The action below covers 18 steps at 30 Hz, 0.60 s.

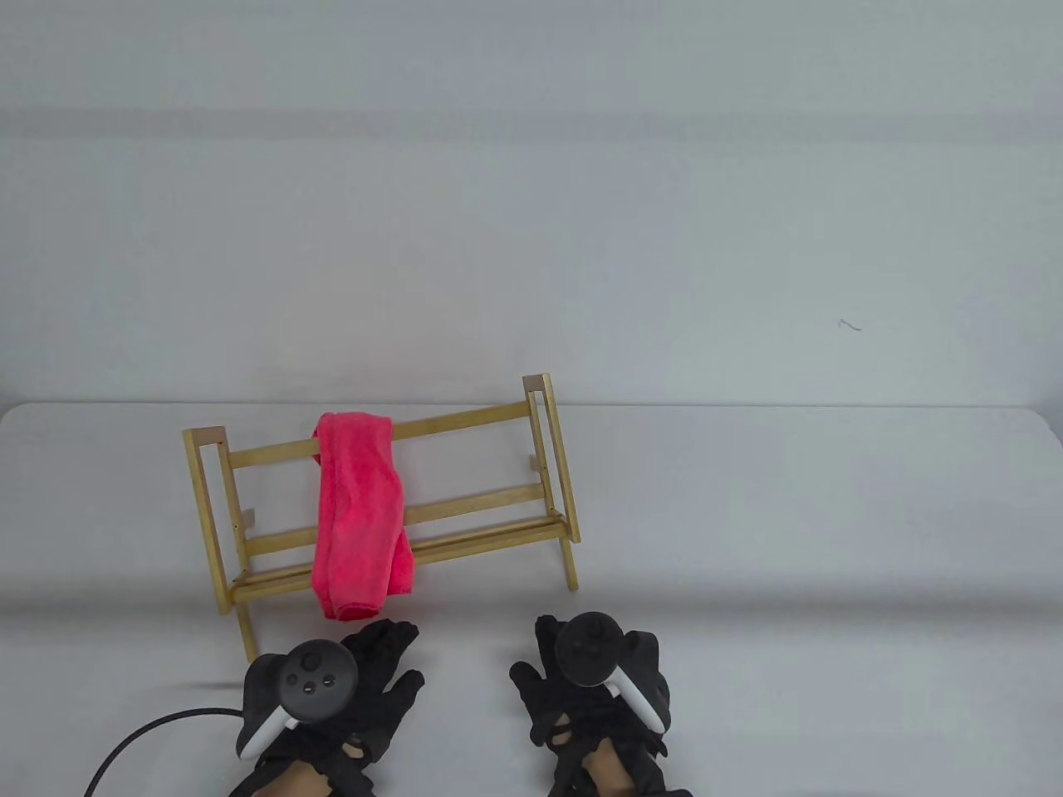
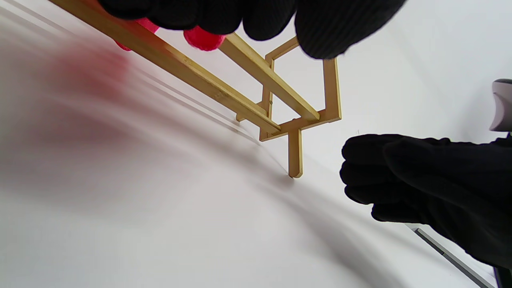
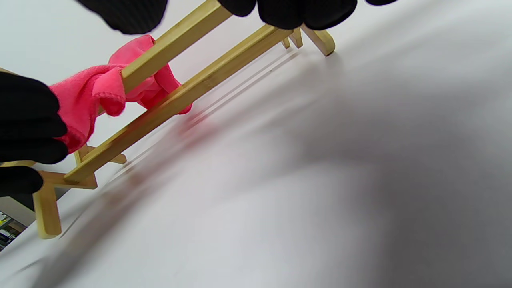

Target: Hang square towel on book rack

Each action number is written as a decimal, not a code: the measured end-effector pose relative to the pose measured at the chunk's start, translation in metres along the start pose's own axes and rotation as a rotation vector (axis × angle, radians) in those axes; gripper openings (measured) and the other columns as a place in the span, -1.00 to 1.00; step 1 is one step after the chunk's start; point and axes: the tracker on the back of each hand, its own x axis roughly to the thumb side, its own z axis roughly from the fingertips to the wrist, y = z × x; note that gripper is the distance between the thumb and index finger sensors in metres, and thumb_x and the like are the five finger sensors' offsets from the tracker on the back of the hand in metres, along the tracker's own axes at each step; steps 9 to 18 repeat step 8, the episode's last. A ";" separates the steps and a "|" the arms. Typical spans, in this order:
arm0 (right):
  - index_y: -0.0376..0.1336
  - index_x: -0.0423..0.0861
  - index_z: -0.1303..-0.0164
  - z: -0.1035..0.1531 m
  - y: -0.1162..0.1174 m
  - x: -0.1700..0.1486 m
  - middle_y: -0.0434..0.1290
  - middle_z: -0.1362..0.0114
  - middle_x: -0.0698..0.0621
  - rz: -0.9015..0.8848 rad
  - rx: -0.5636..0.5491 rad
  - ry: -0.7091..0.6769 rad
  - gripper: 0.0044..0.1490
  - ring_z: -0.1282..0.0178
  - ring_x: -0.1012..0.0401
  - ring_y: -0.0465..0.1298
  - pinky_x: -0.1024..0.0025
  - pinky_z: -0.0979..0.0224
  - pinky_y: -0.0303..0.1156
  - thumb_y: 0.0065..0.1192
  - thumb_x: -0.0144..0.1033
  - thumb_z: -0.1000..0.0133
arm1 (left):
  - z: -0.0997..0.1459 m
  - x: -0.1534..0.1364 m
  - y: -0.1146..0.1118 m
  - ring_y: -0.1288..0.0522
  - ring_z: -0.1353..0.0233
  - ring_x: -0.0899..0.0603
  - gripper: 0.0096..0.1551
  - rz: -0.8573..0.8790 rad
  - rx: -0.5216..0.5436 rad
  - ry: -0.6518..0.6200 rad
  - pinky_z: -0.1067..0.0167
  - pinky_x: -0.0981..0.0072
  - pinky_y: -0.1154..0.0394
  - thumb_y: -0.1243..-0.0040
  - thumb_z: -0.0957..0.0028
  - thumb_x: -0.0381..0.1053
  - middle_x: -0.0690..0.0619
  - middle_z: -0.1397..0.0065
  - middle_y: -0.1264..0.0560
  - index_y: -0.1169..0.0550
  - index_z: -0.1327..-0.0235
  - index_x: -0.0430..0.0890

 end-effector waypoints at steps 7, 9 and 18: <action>-0.20 -0.05 -0.54 0.000 0.000 0.000 -0.09 -0.61 -0.08 0.000 -0.001 0.000 -0.05 -0.65 -0.09 0.02 -0.15 -0.60 -0.11 0.01 0.14 -0.08 | 0.000 0.000 0.000 -0.14 -0.49 -0.43 -0.29 -0.001 -0.002 -0.001 -0.35 -0.26 -0.21 -0.15 -0.19 0.06 -0.28 -0.53 -0.11 -0.23 -0.50 -0.20; -0.20 -0.05 -0.54 0.000 0.000 0.000 -0.09 -0.61 -0.07 0.000 -0.001 0.000 -0.05 -0.65 -0.09 0.02 -0.15 -0.60 -0.11 0.01 0.14 -0.08 | 0.000 0.000 0.000 -0.14 -0.49 -0.44 -0.29 0.001 -0.001 -0.001 -0.35 -0.26 -0.21 -0.15 -0.19 0.06 -0.28 -0.53 -0.11 -0.23 -0.50 -0.20; -0.20 -0.05 -0.54 0.000 0.000 0.000 -0.09 -0.61 -0.07 0.000 -0.001 0.000 -0.05 -0.65 -0.09 0.02 -0.15 -0.60 -0.11 0.01 0.14 -0.08 | 0.000 0.000 0.000 -0.14 -0.49 -0.44 -0.29 0.001 -0.001 -0.001 -0.35 -0.26 -0.21 -0.15 -0.19 0.06 -0.28 -0.53 -0.11 -0.23 -0.50 -0.20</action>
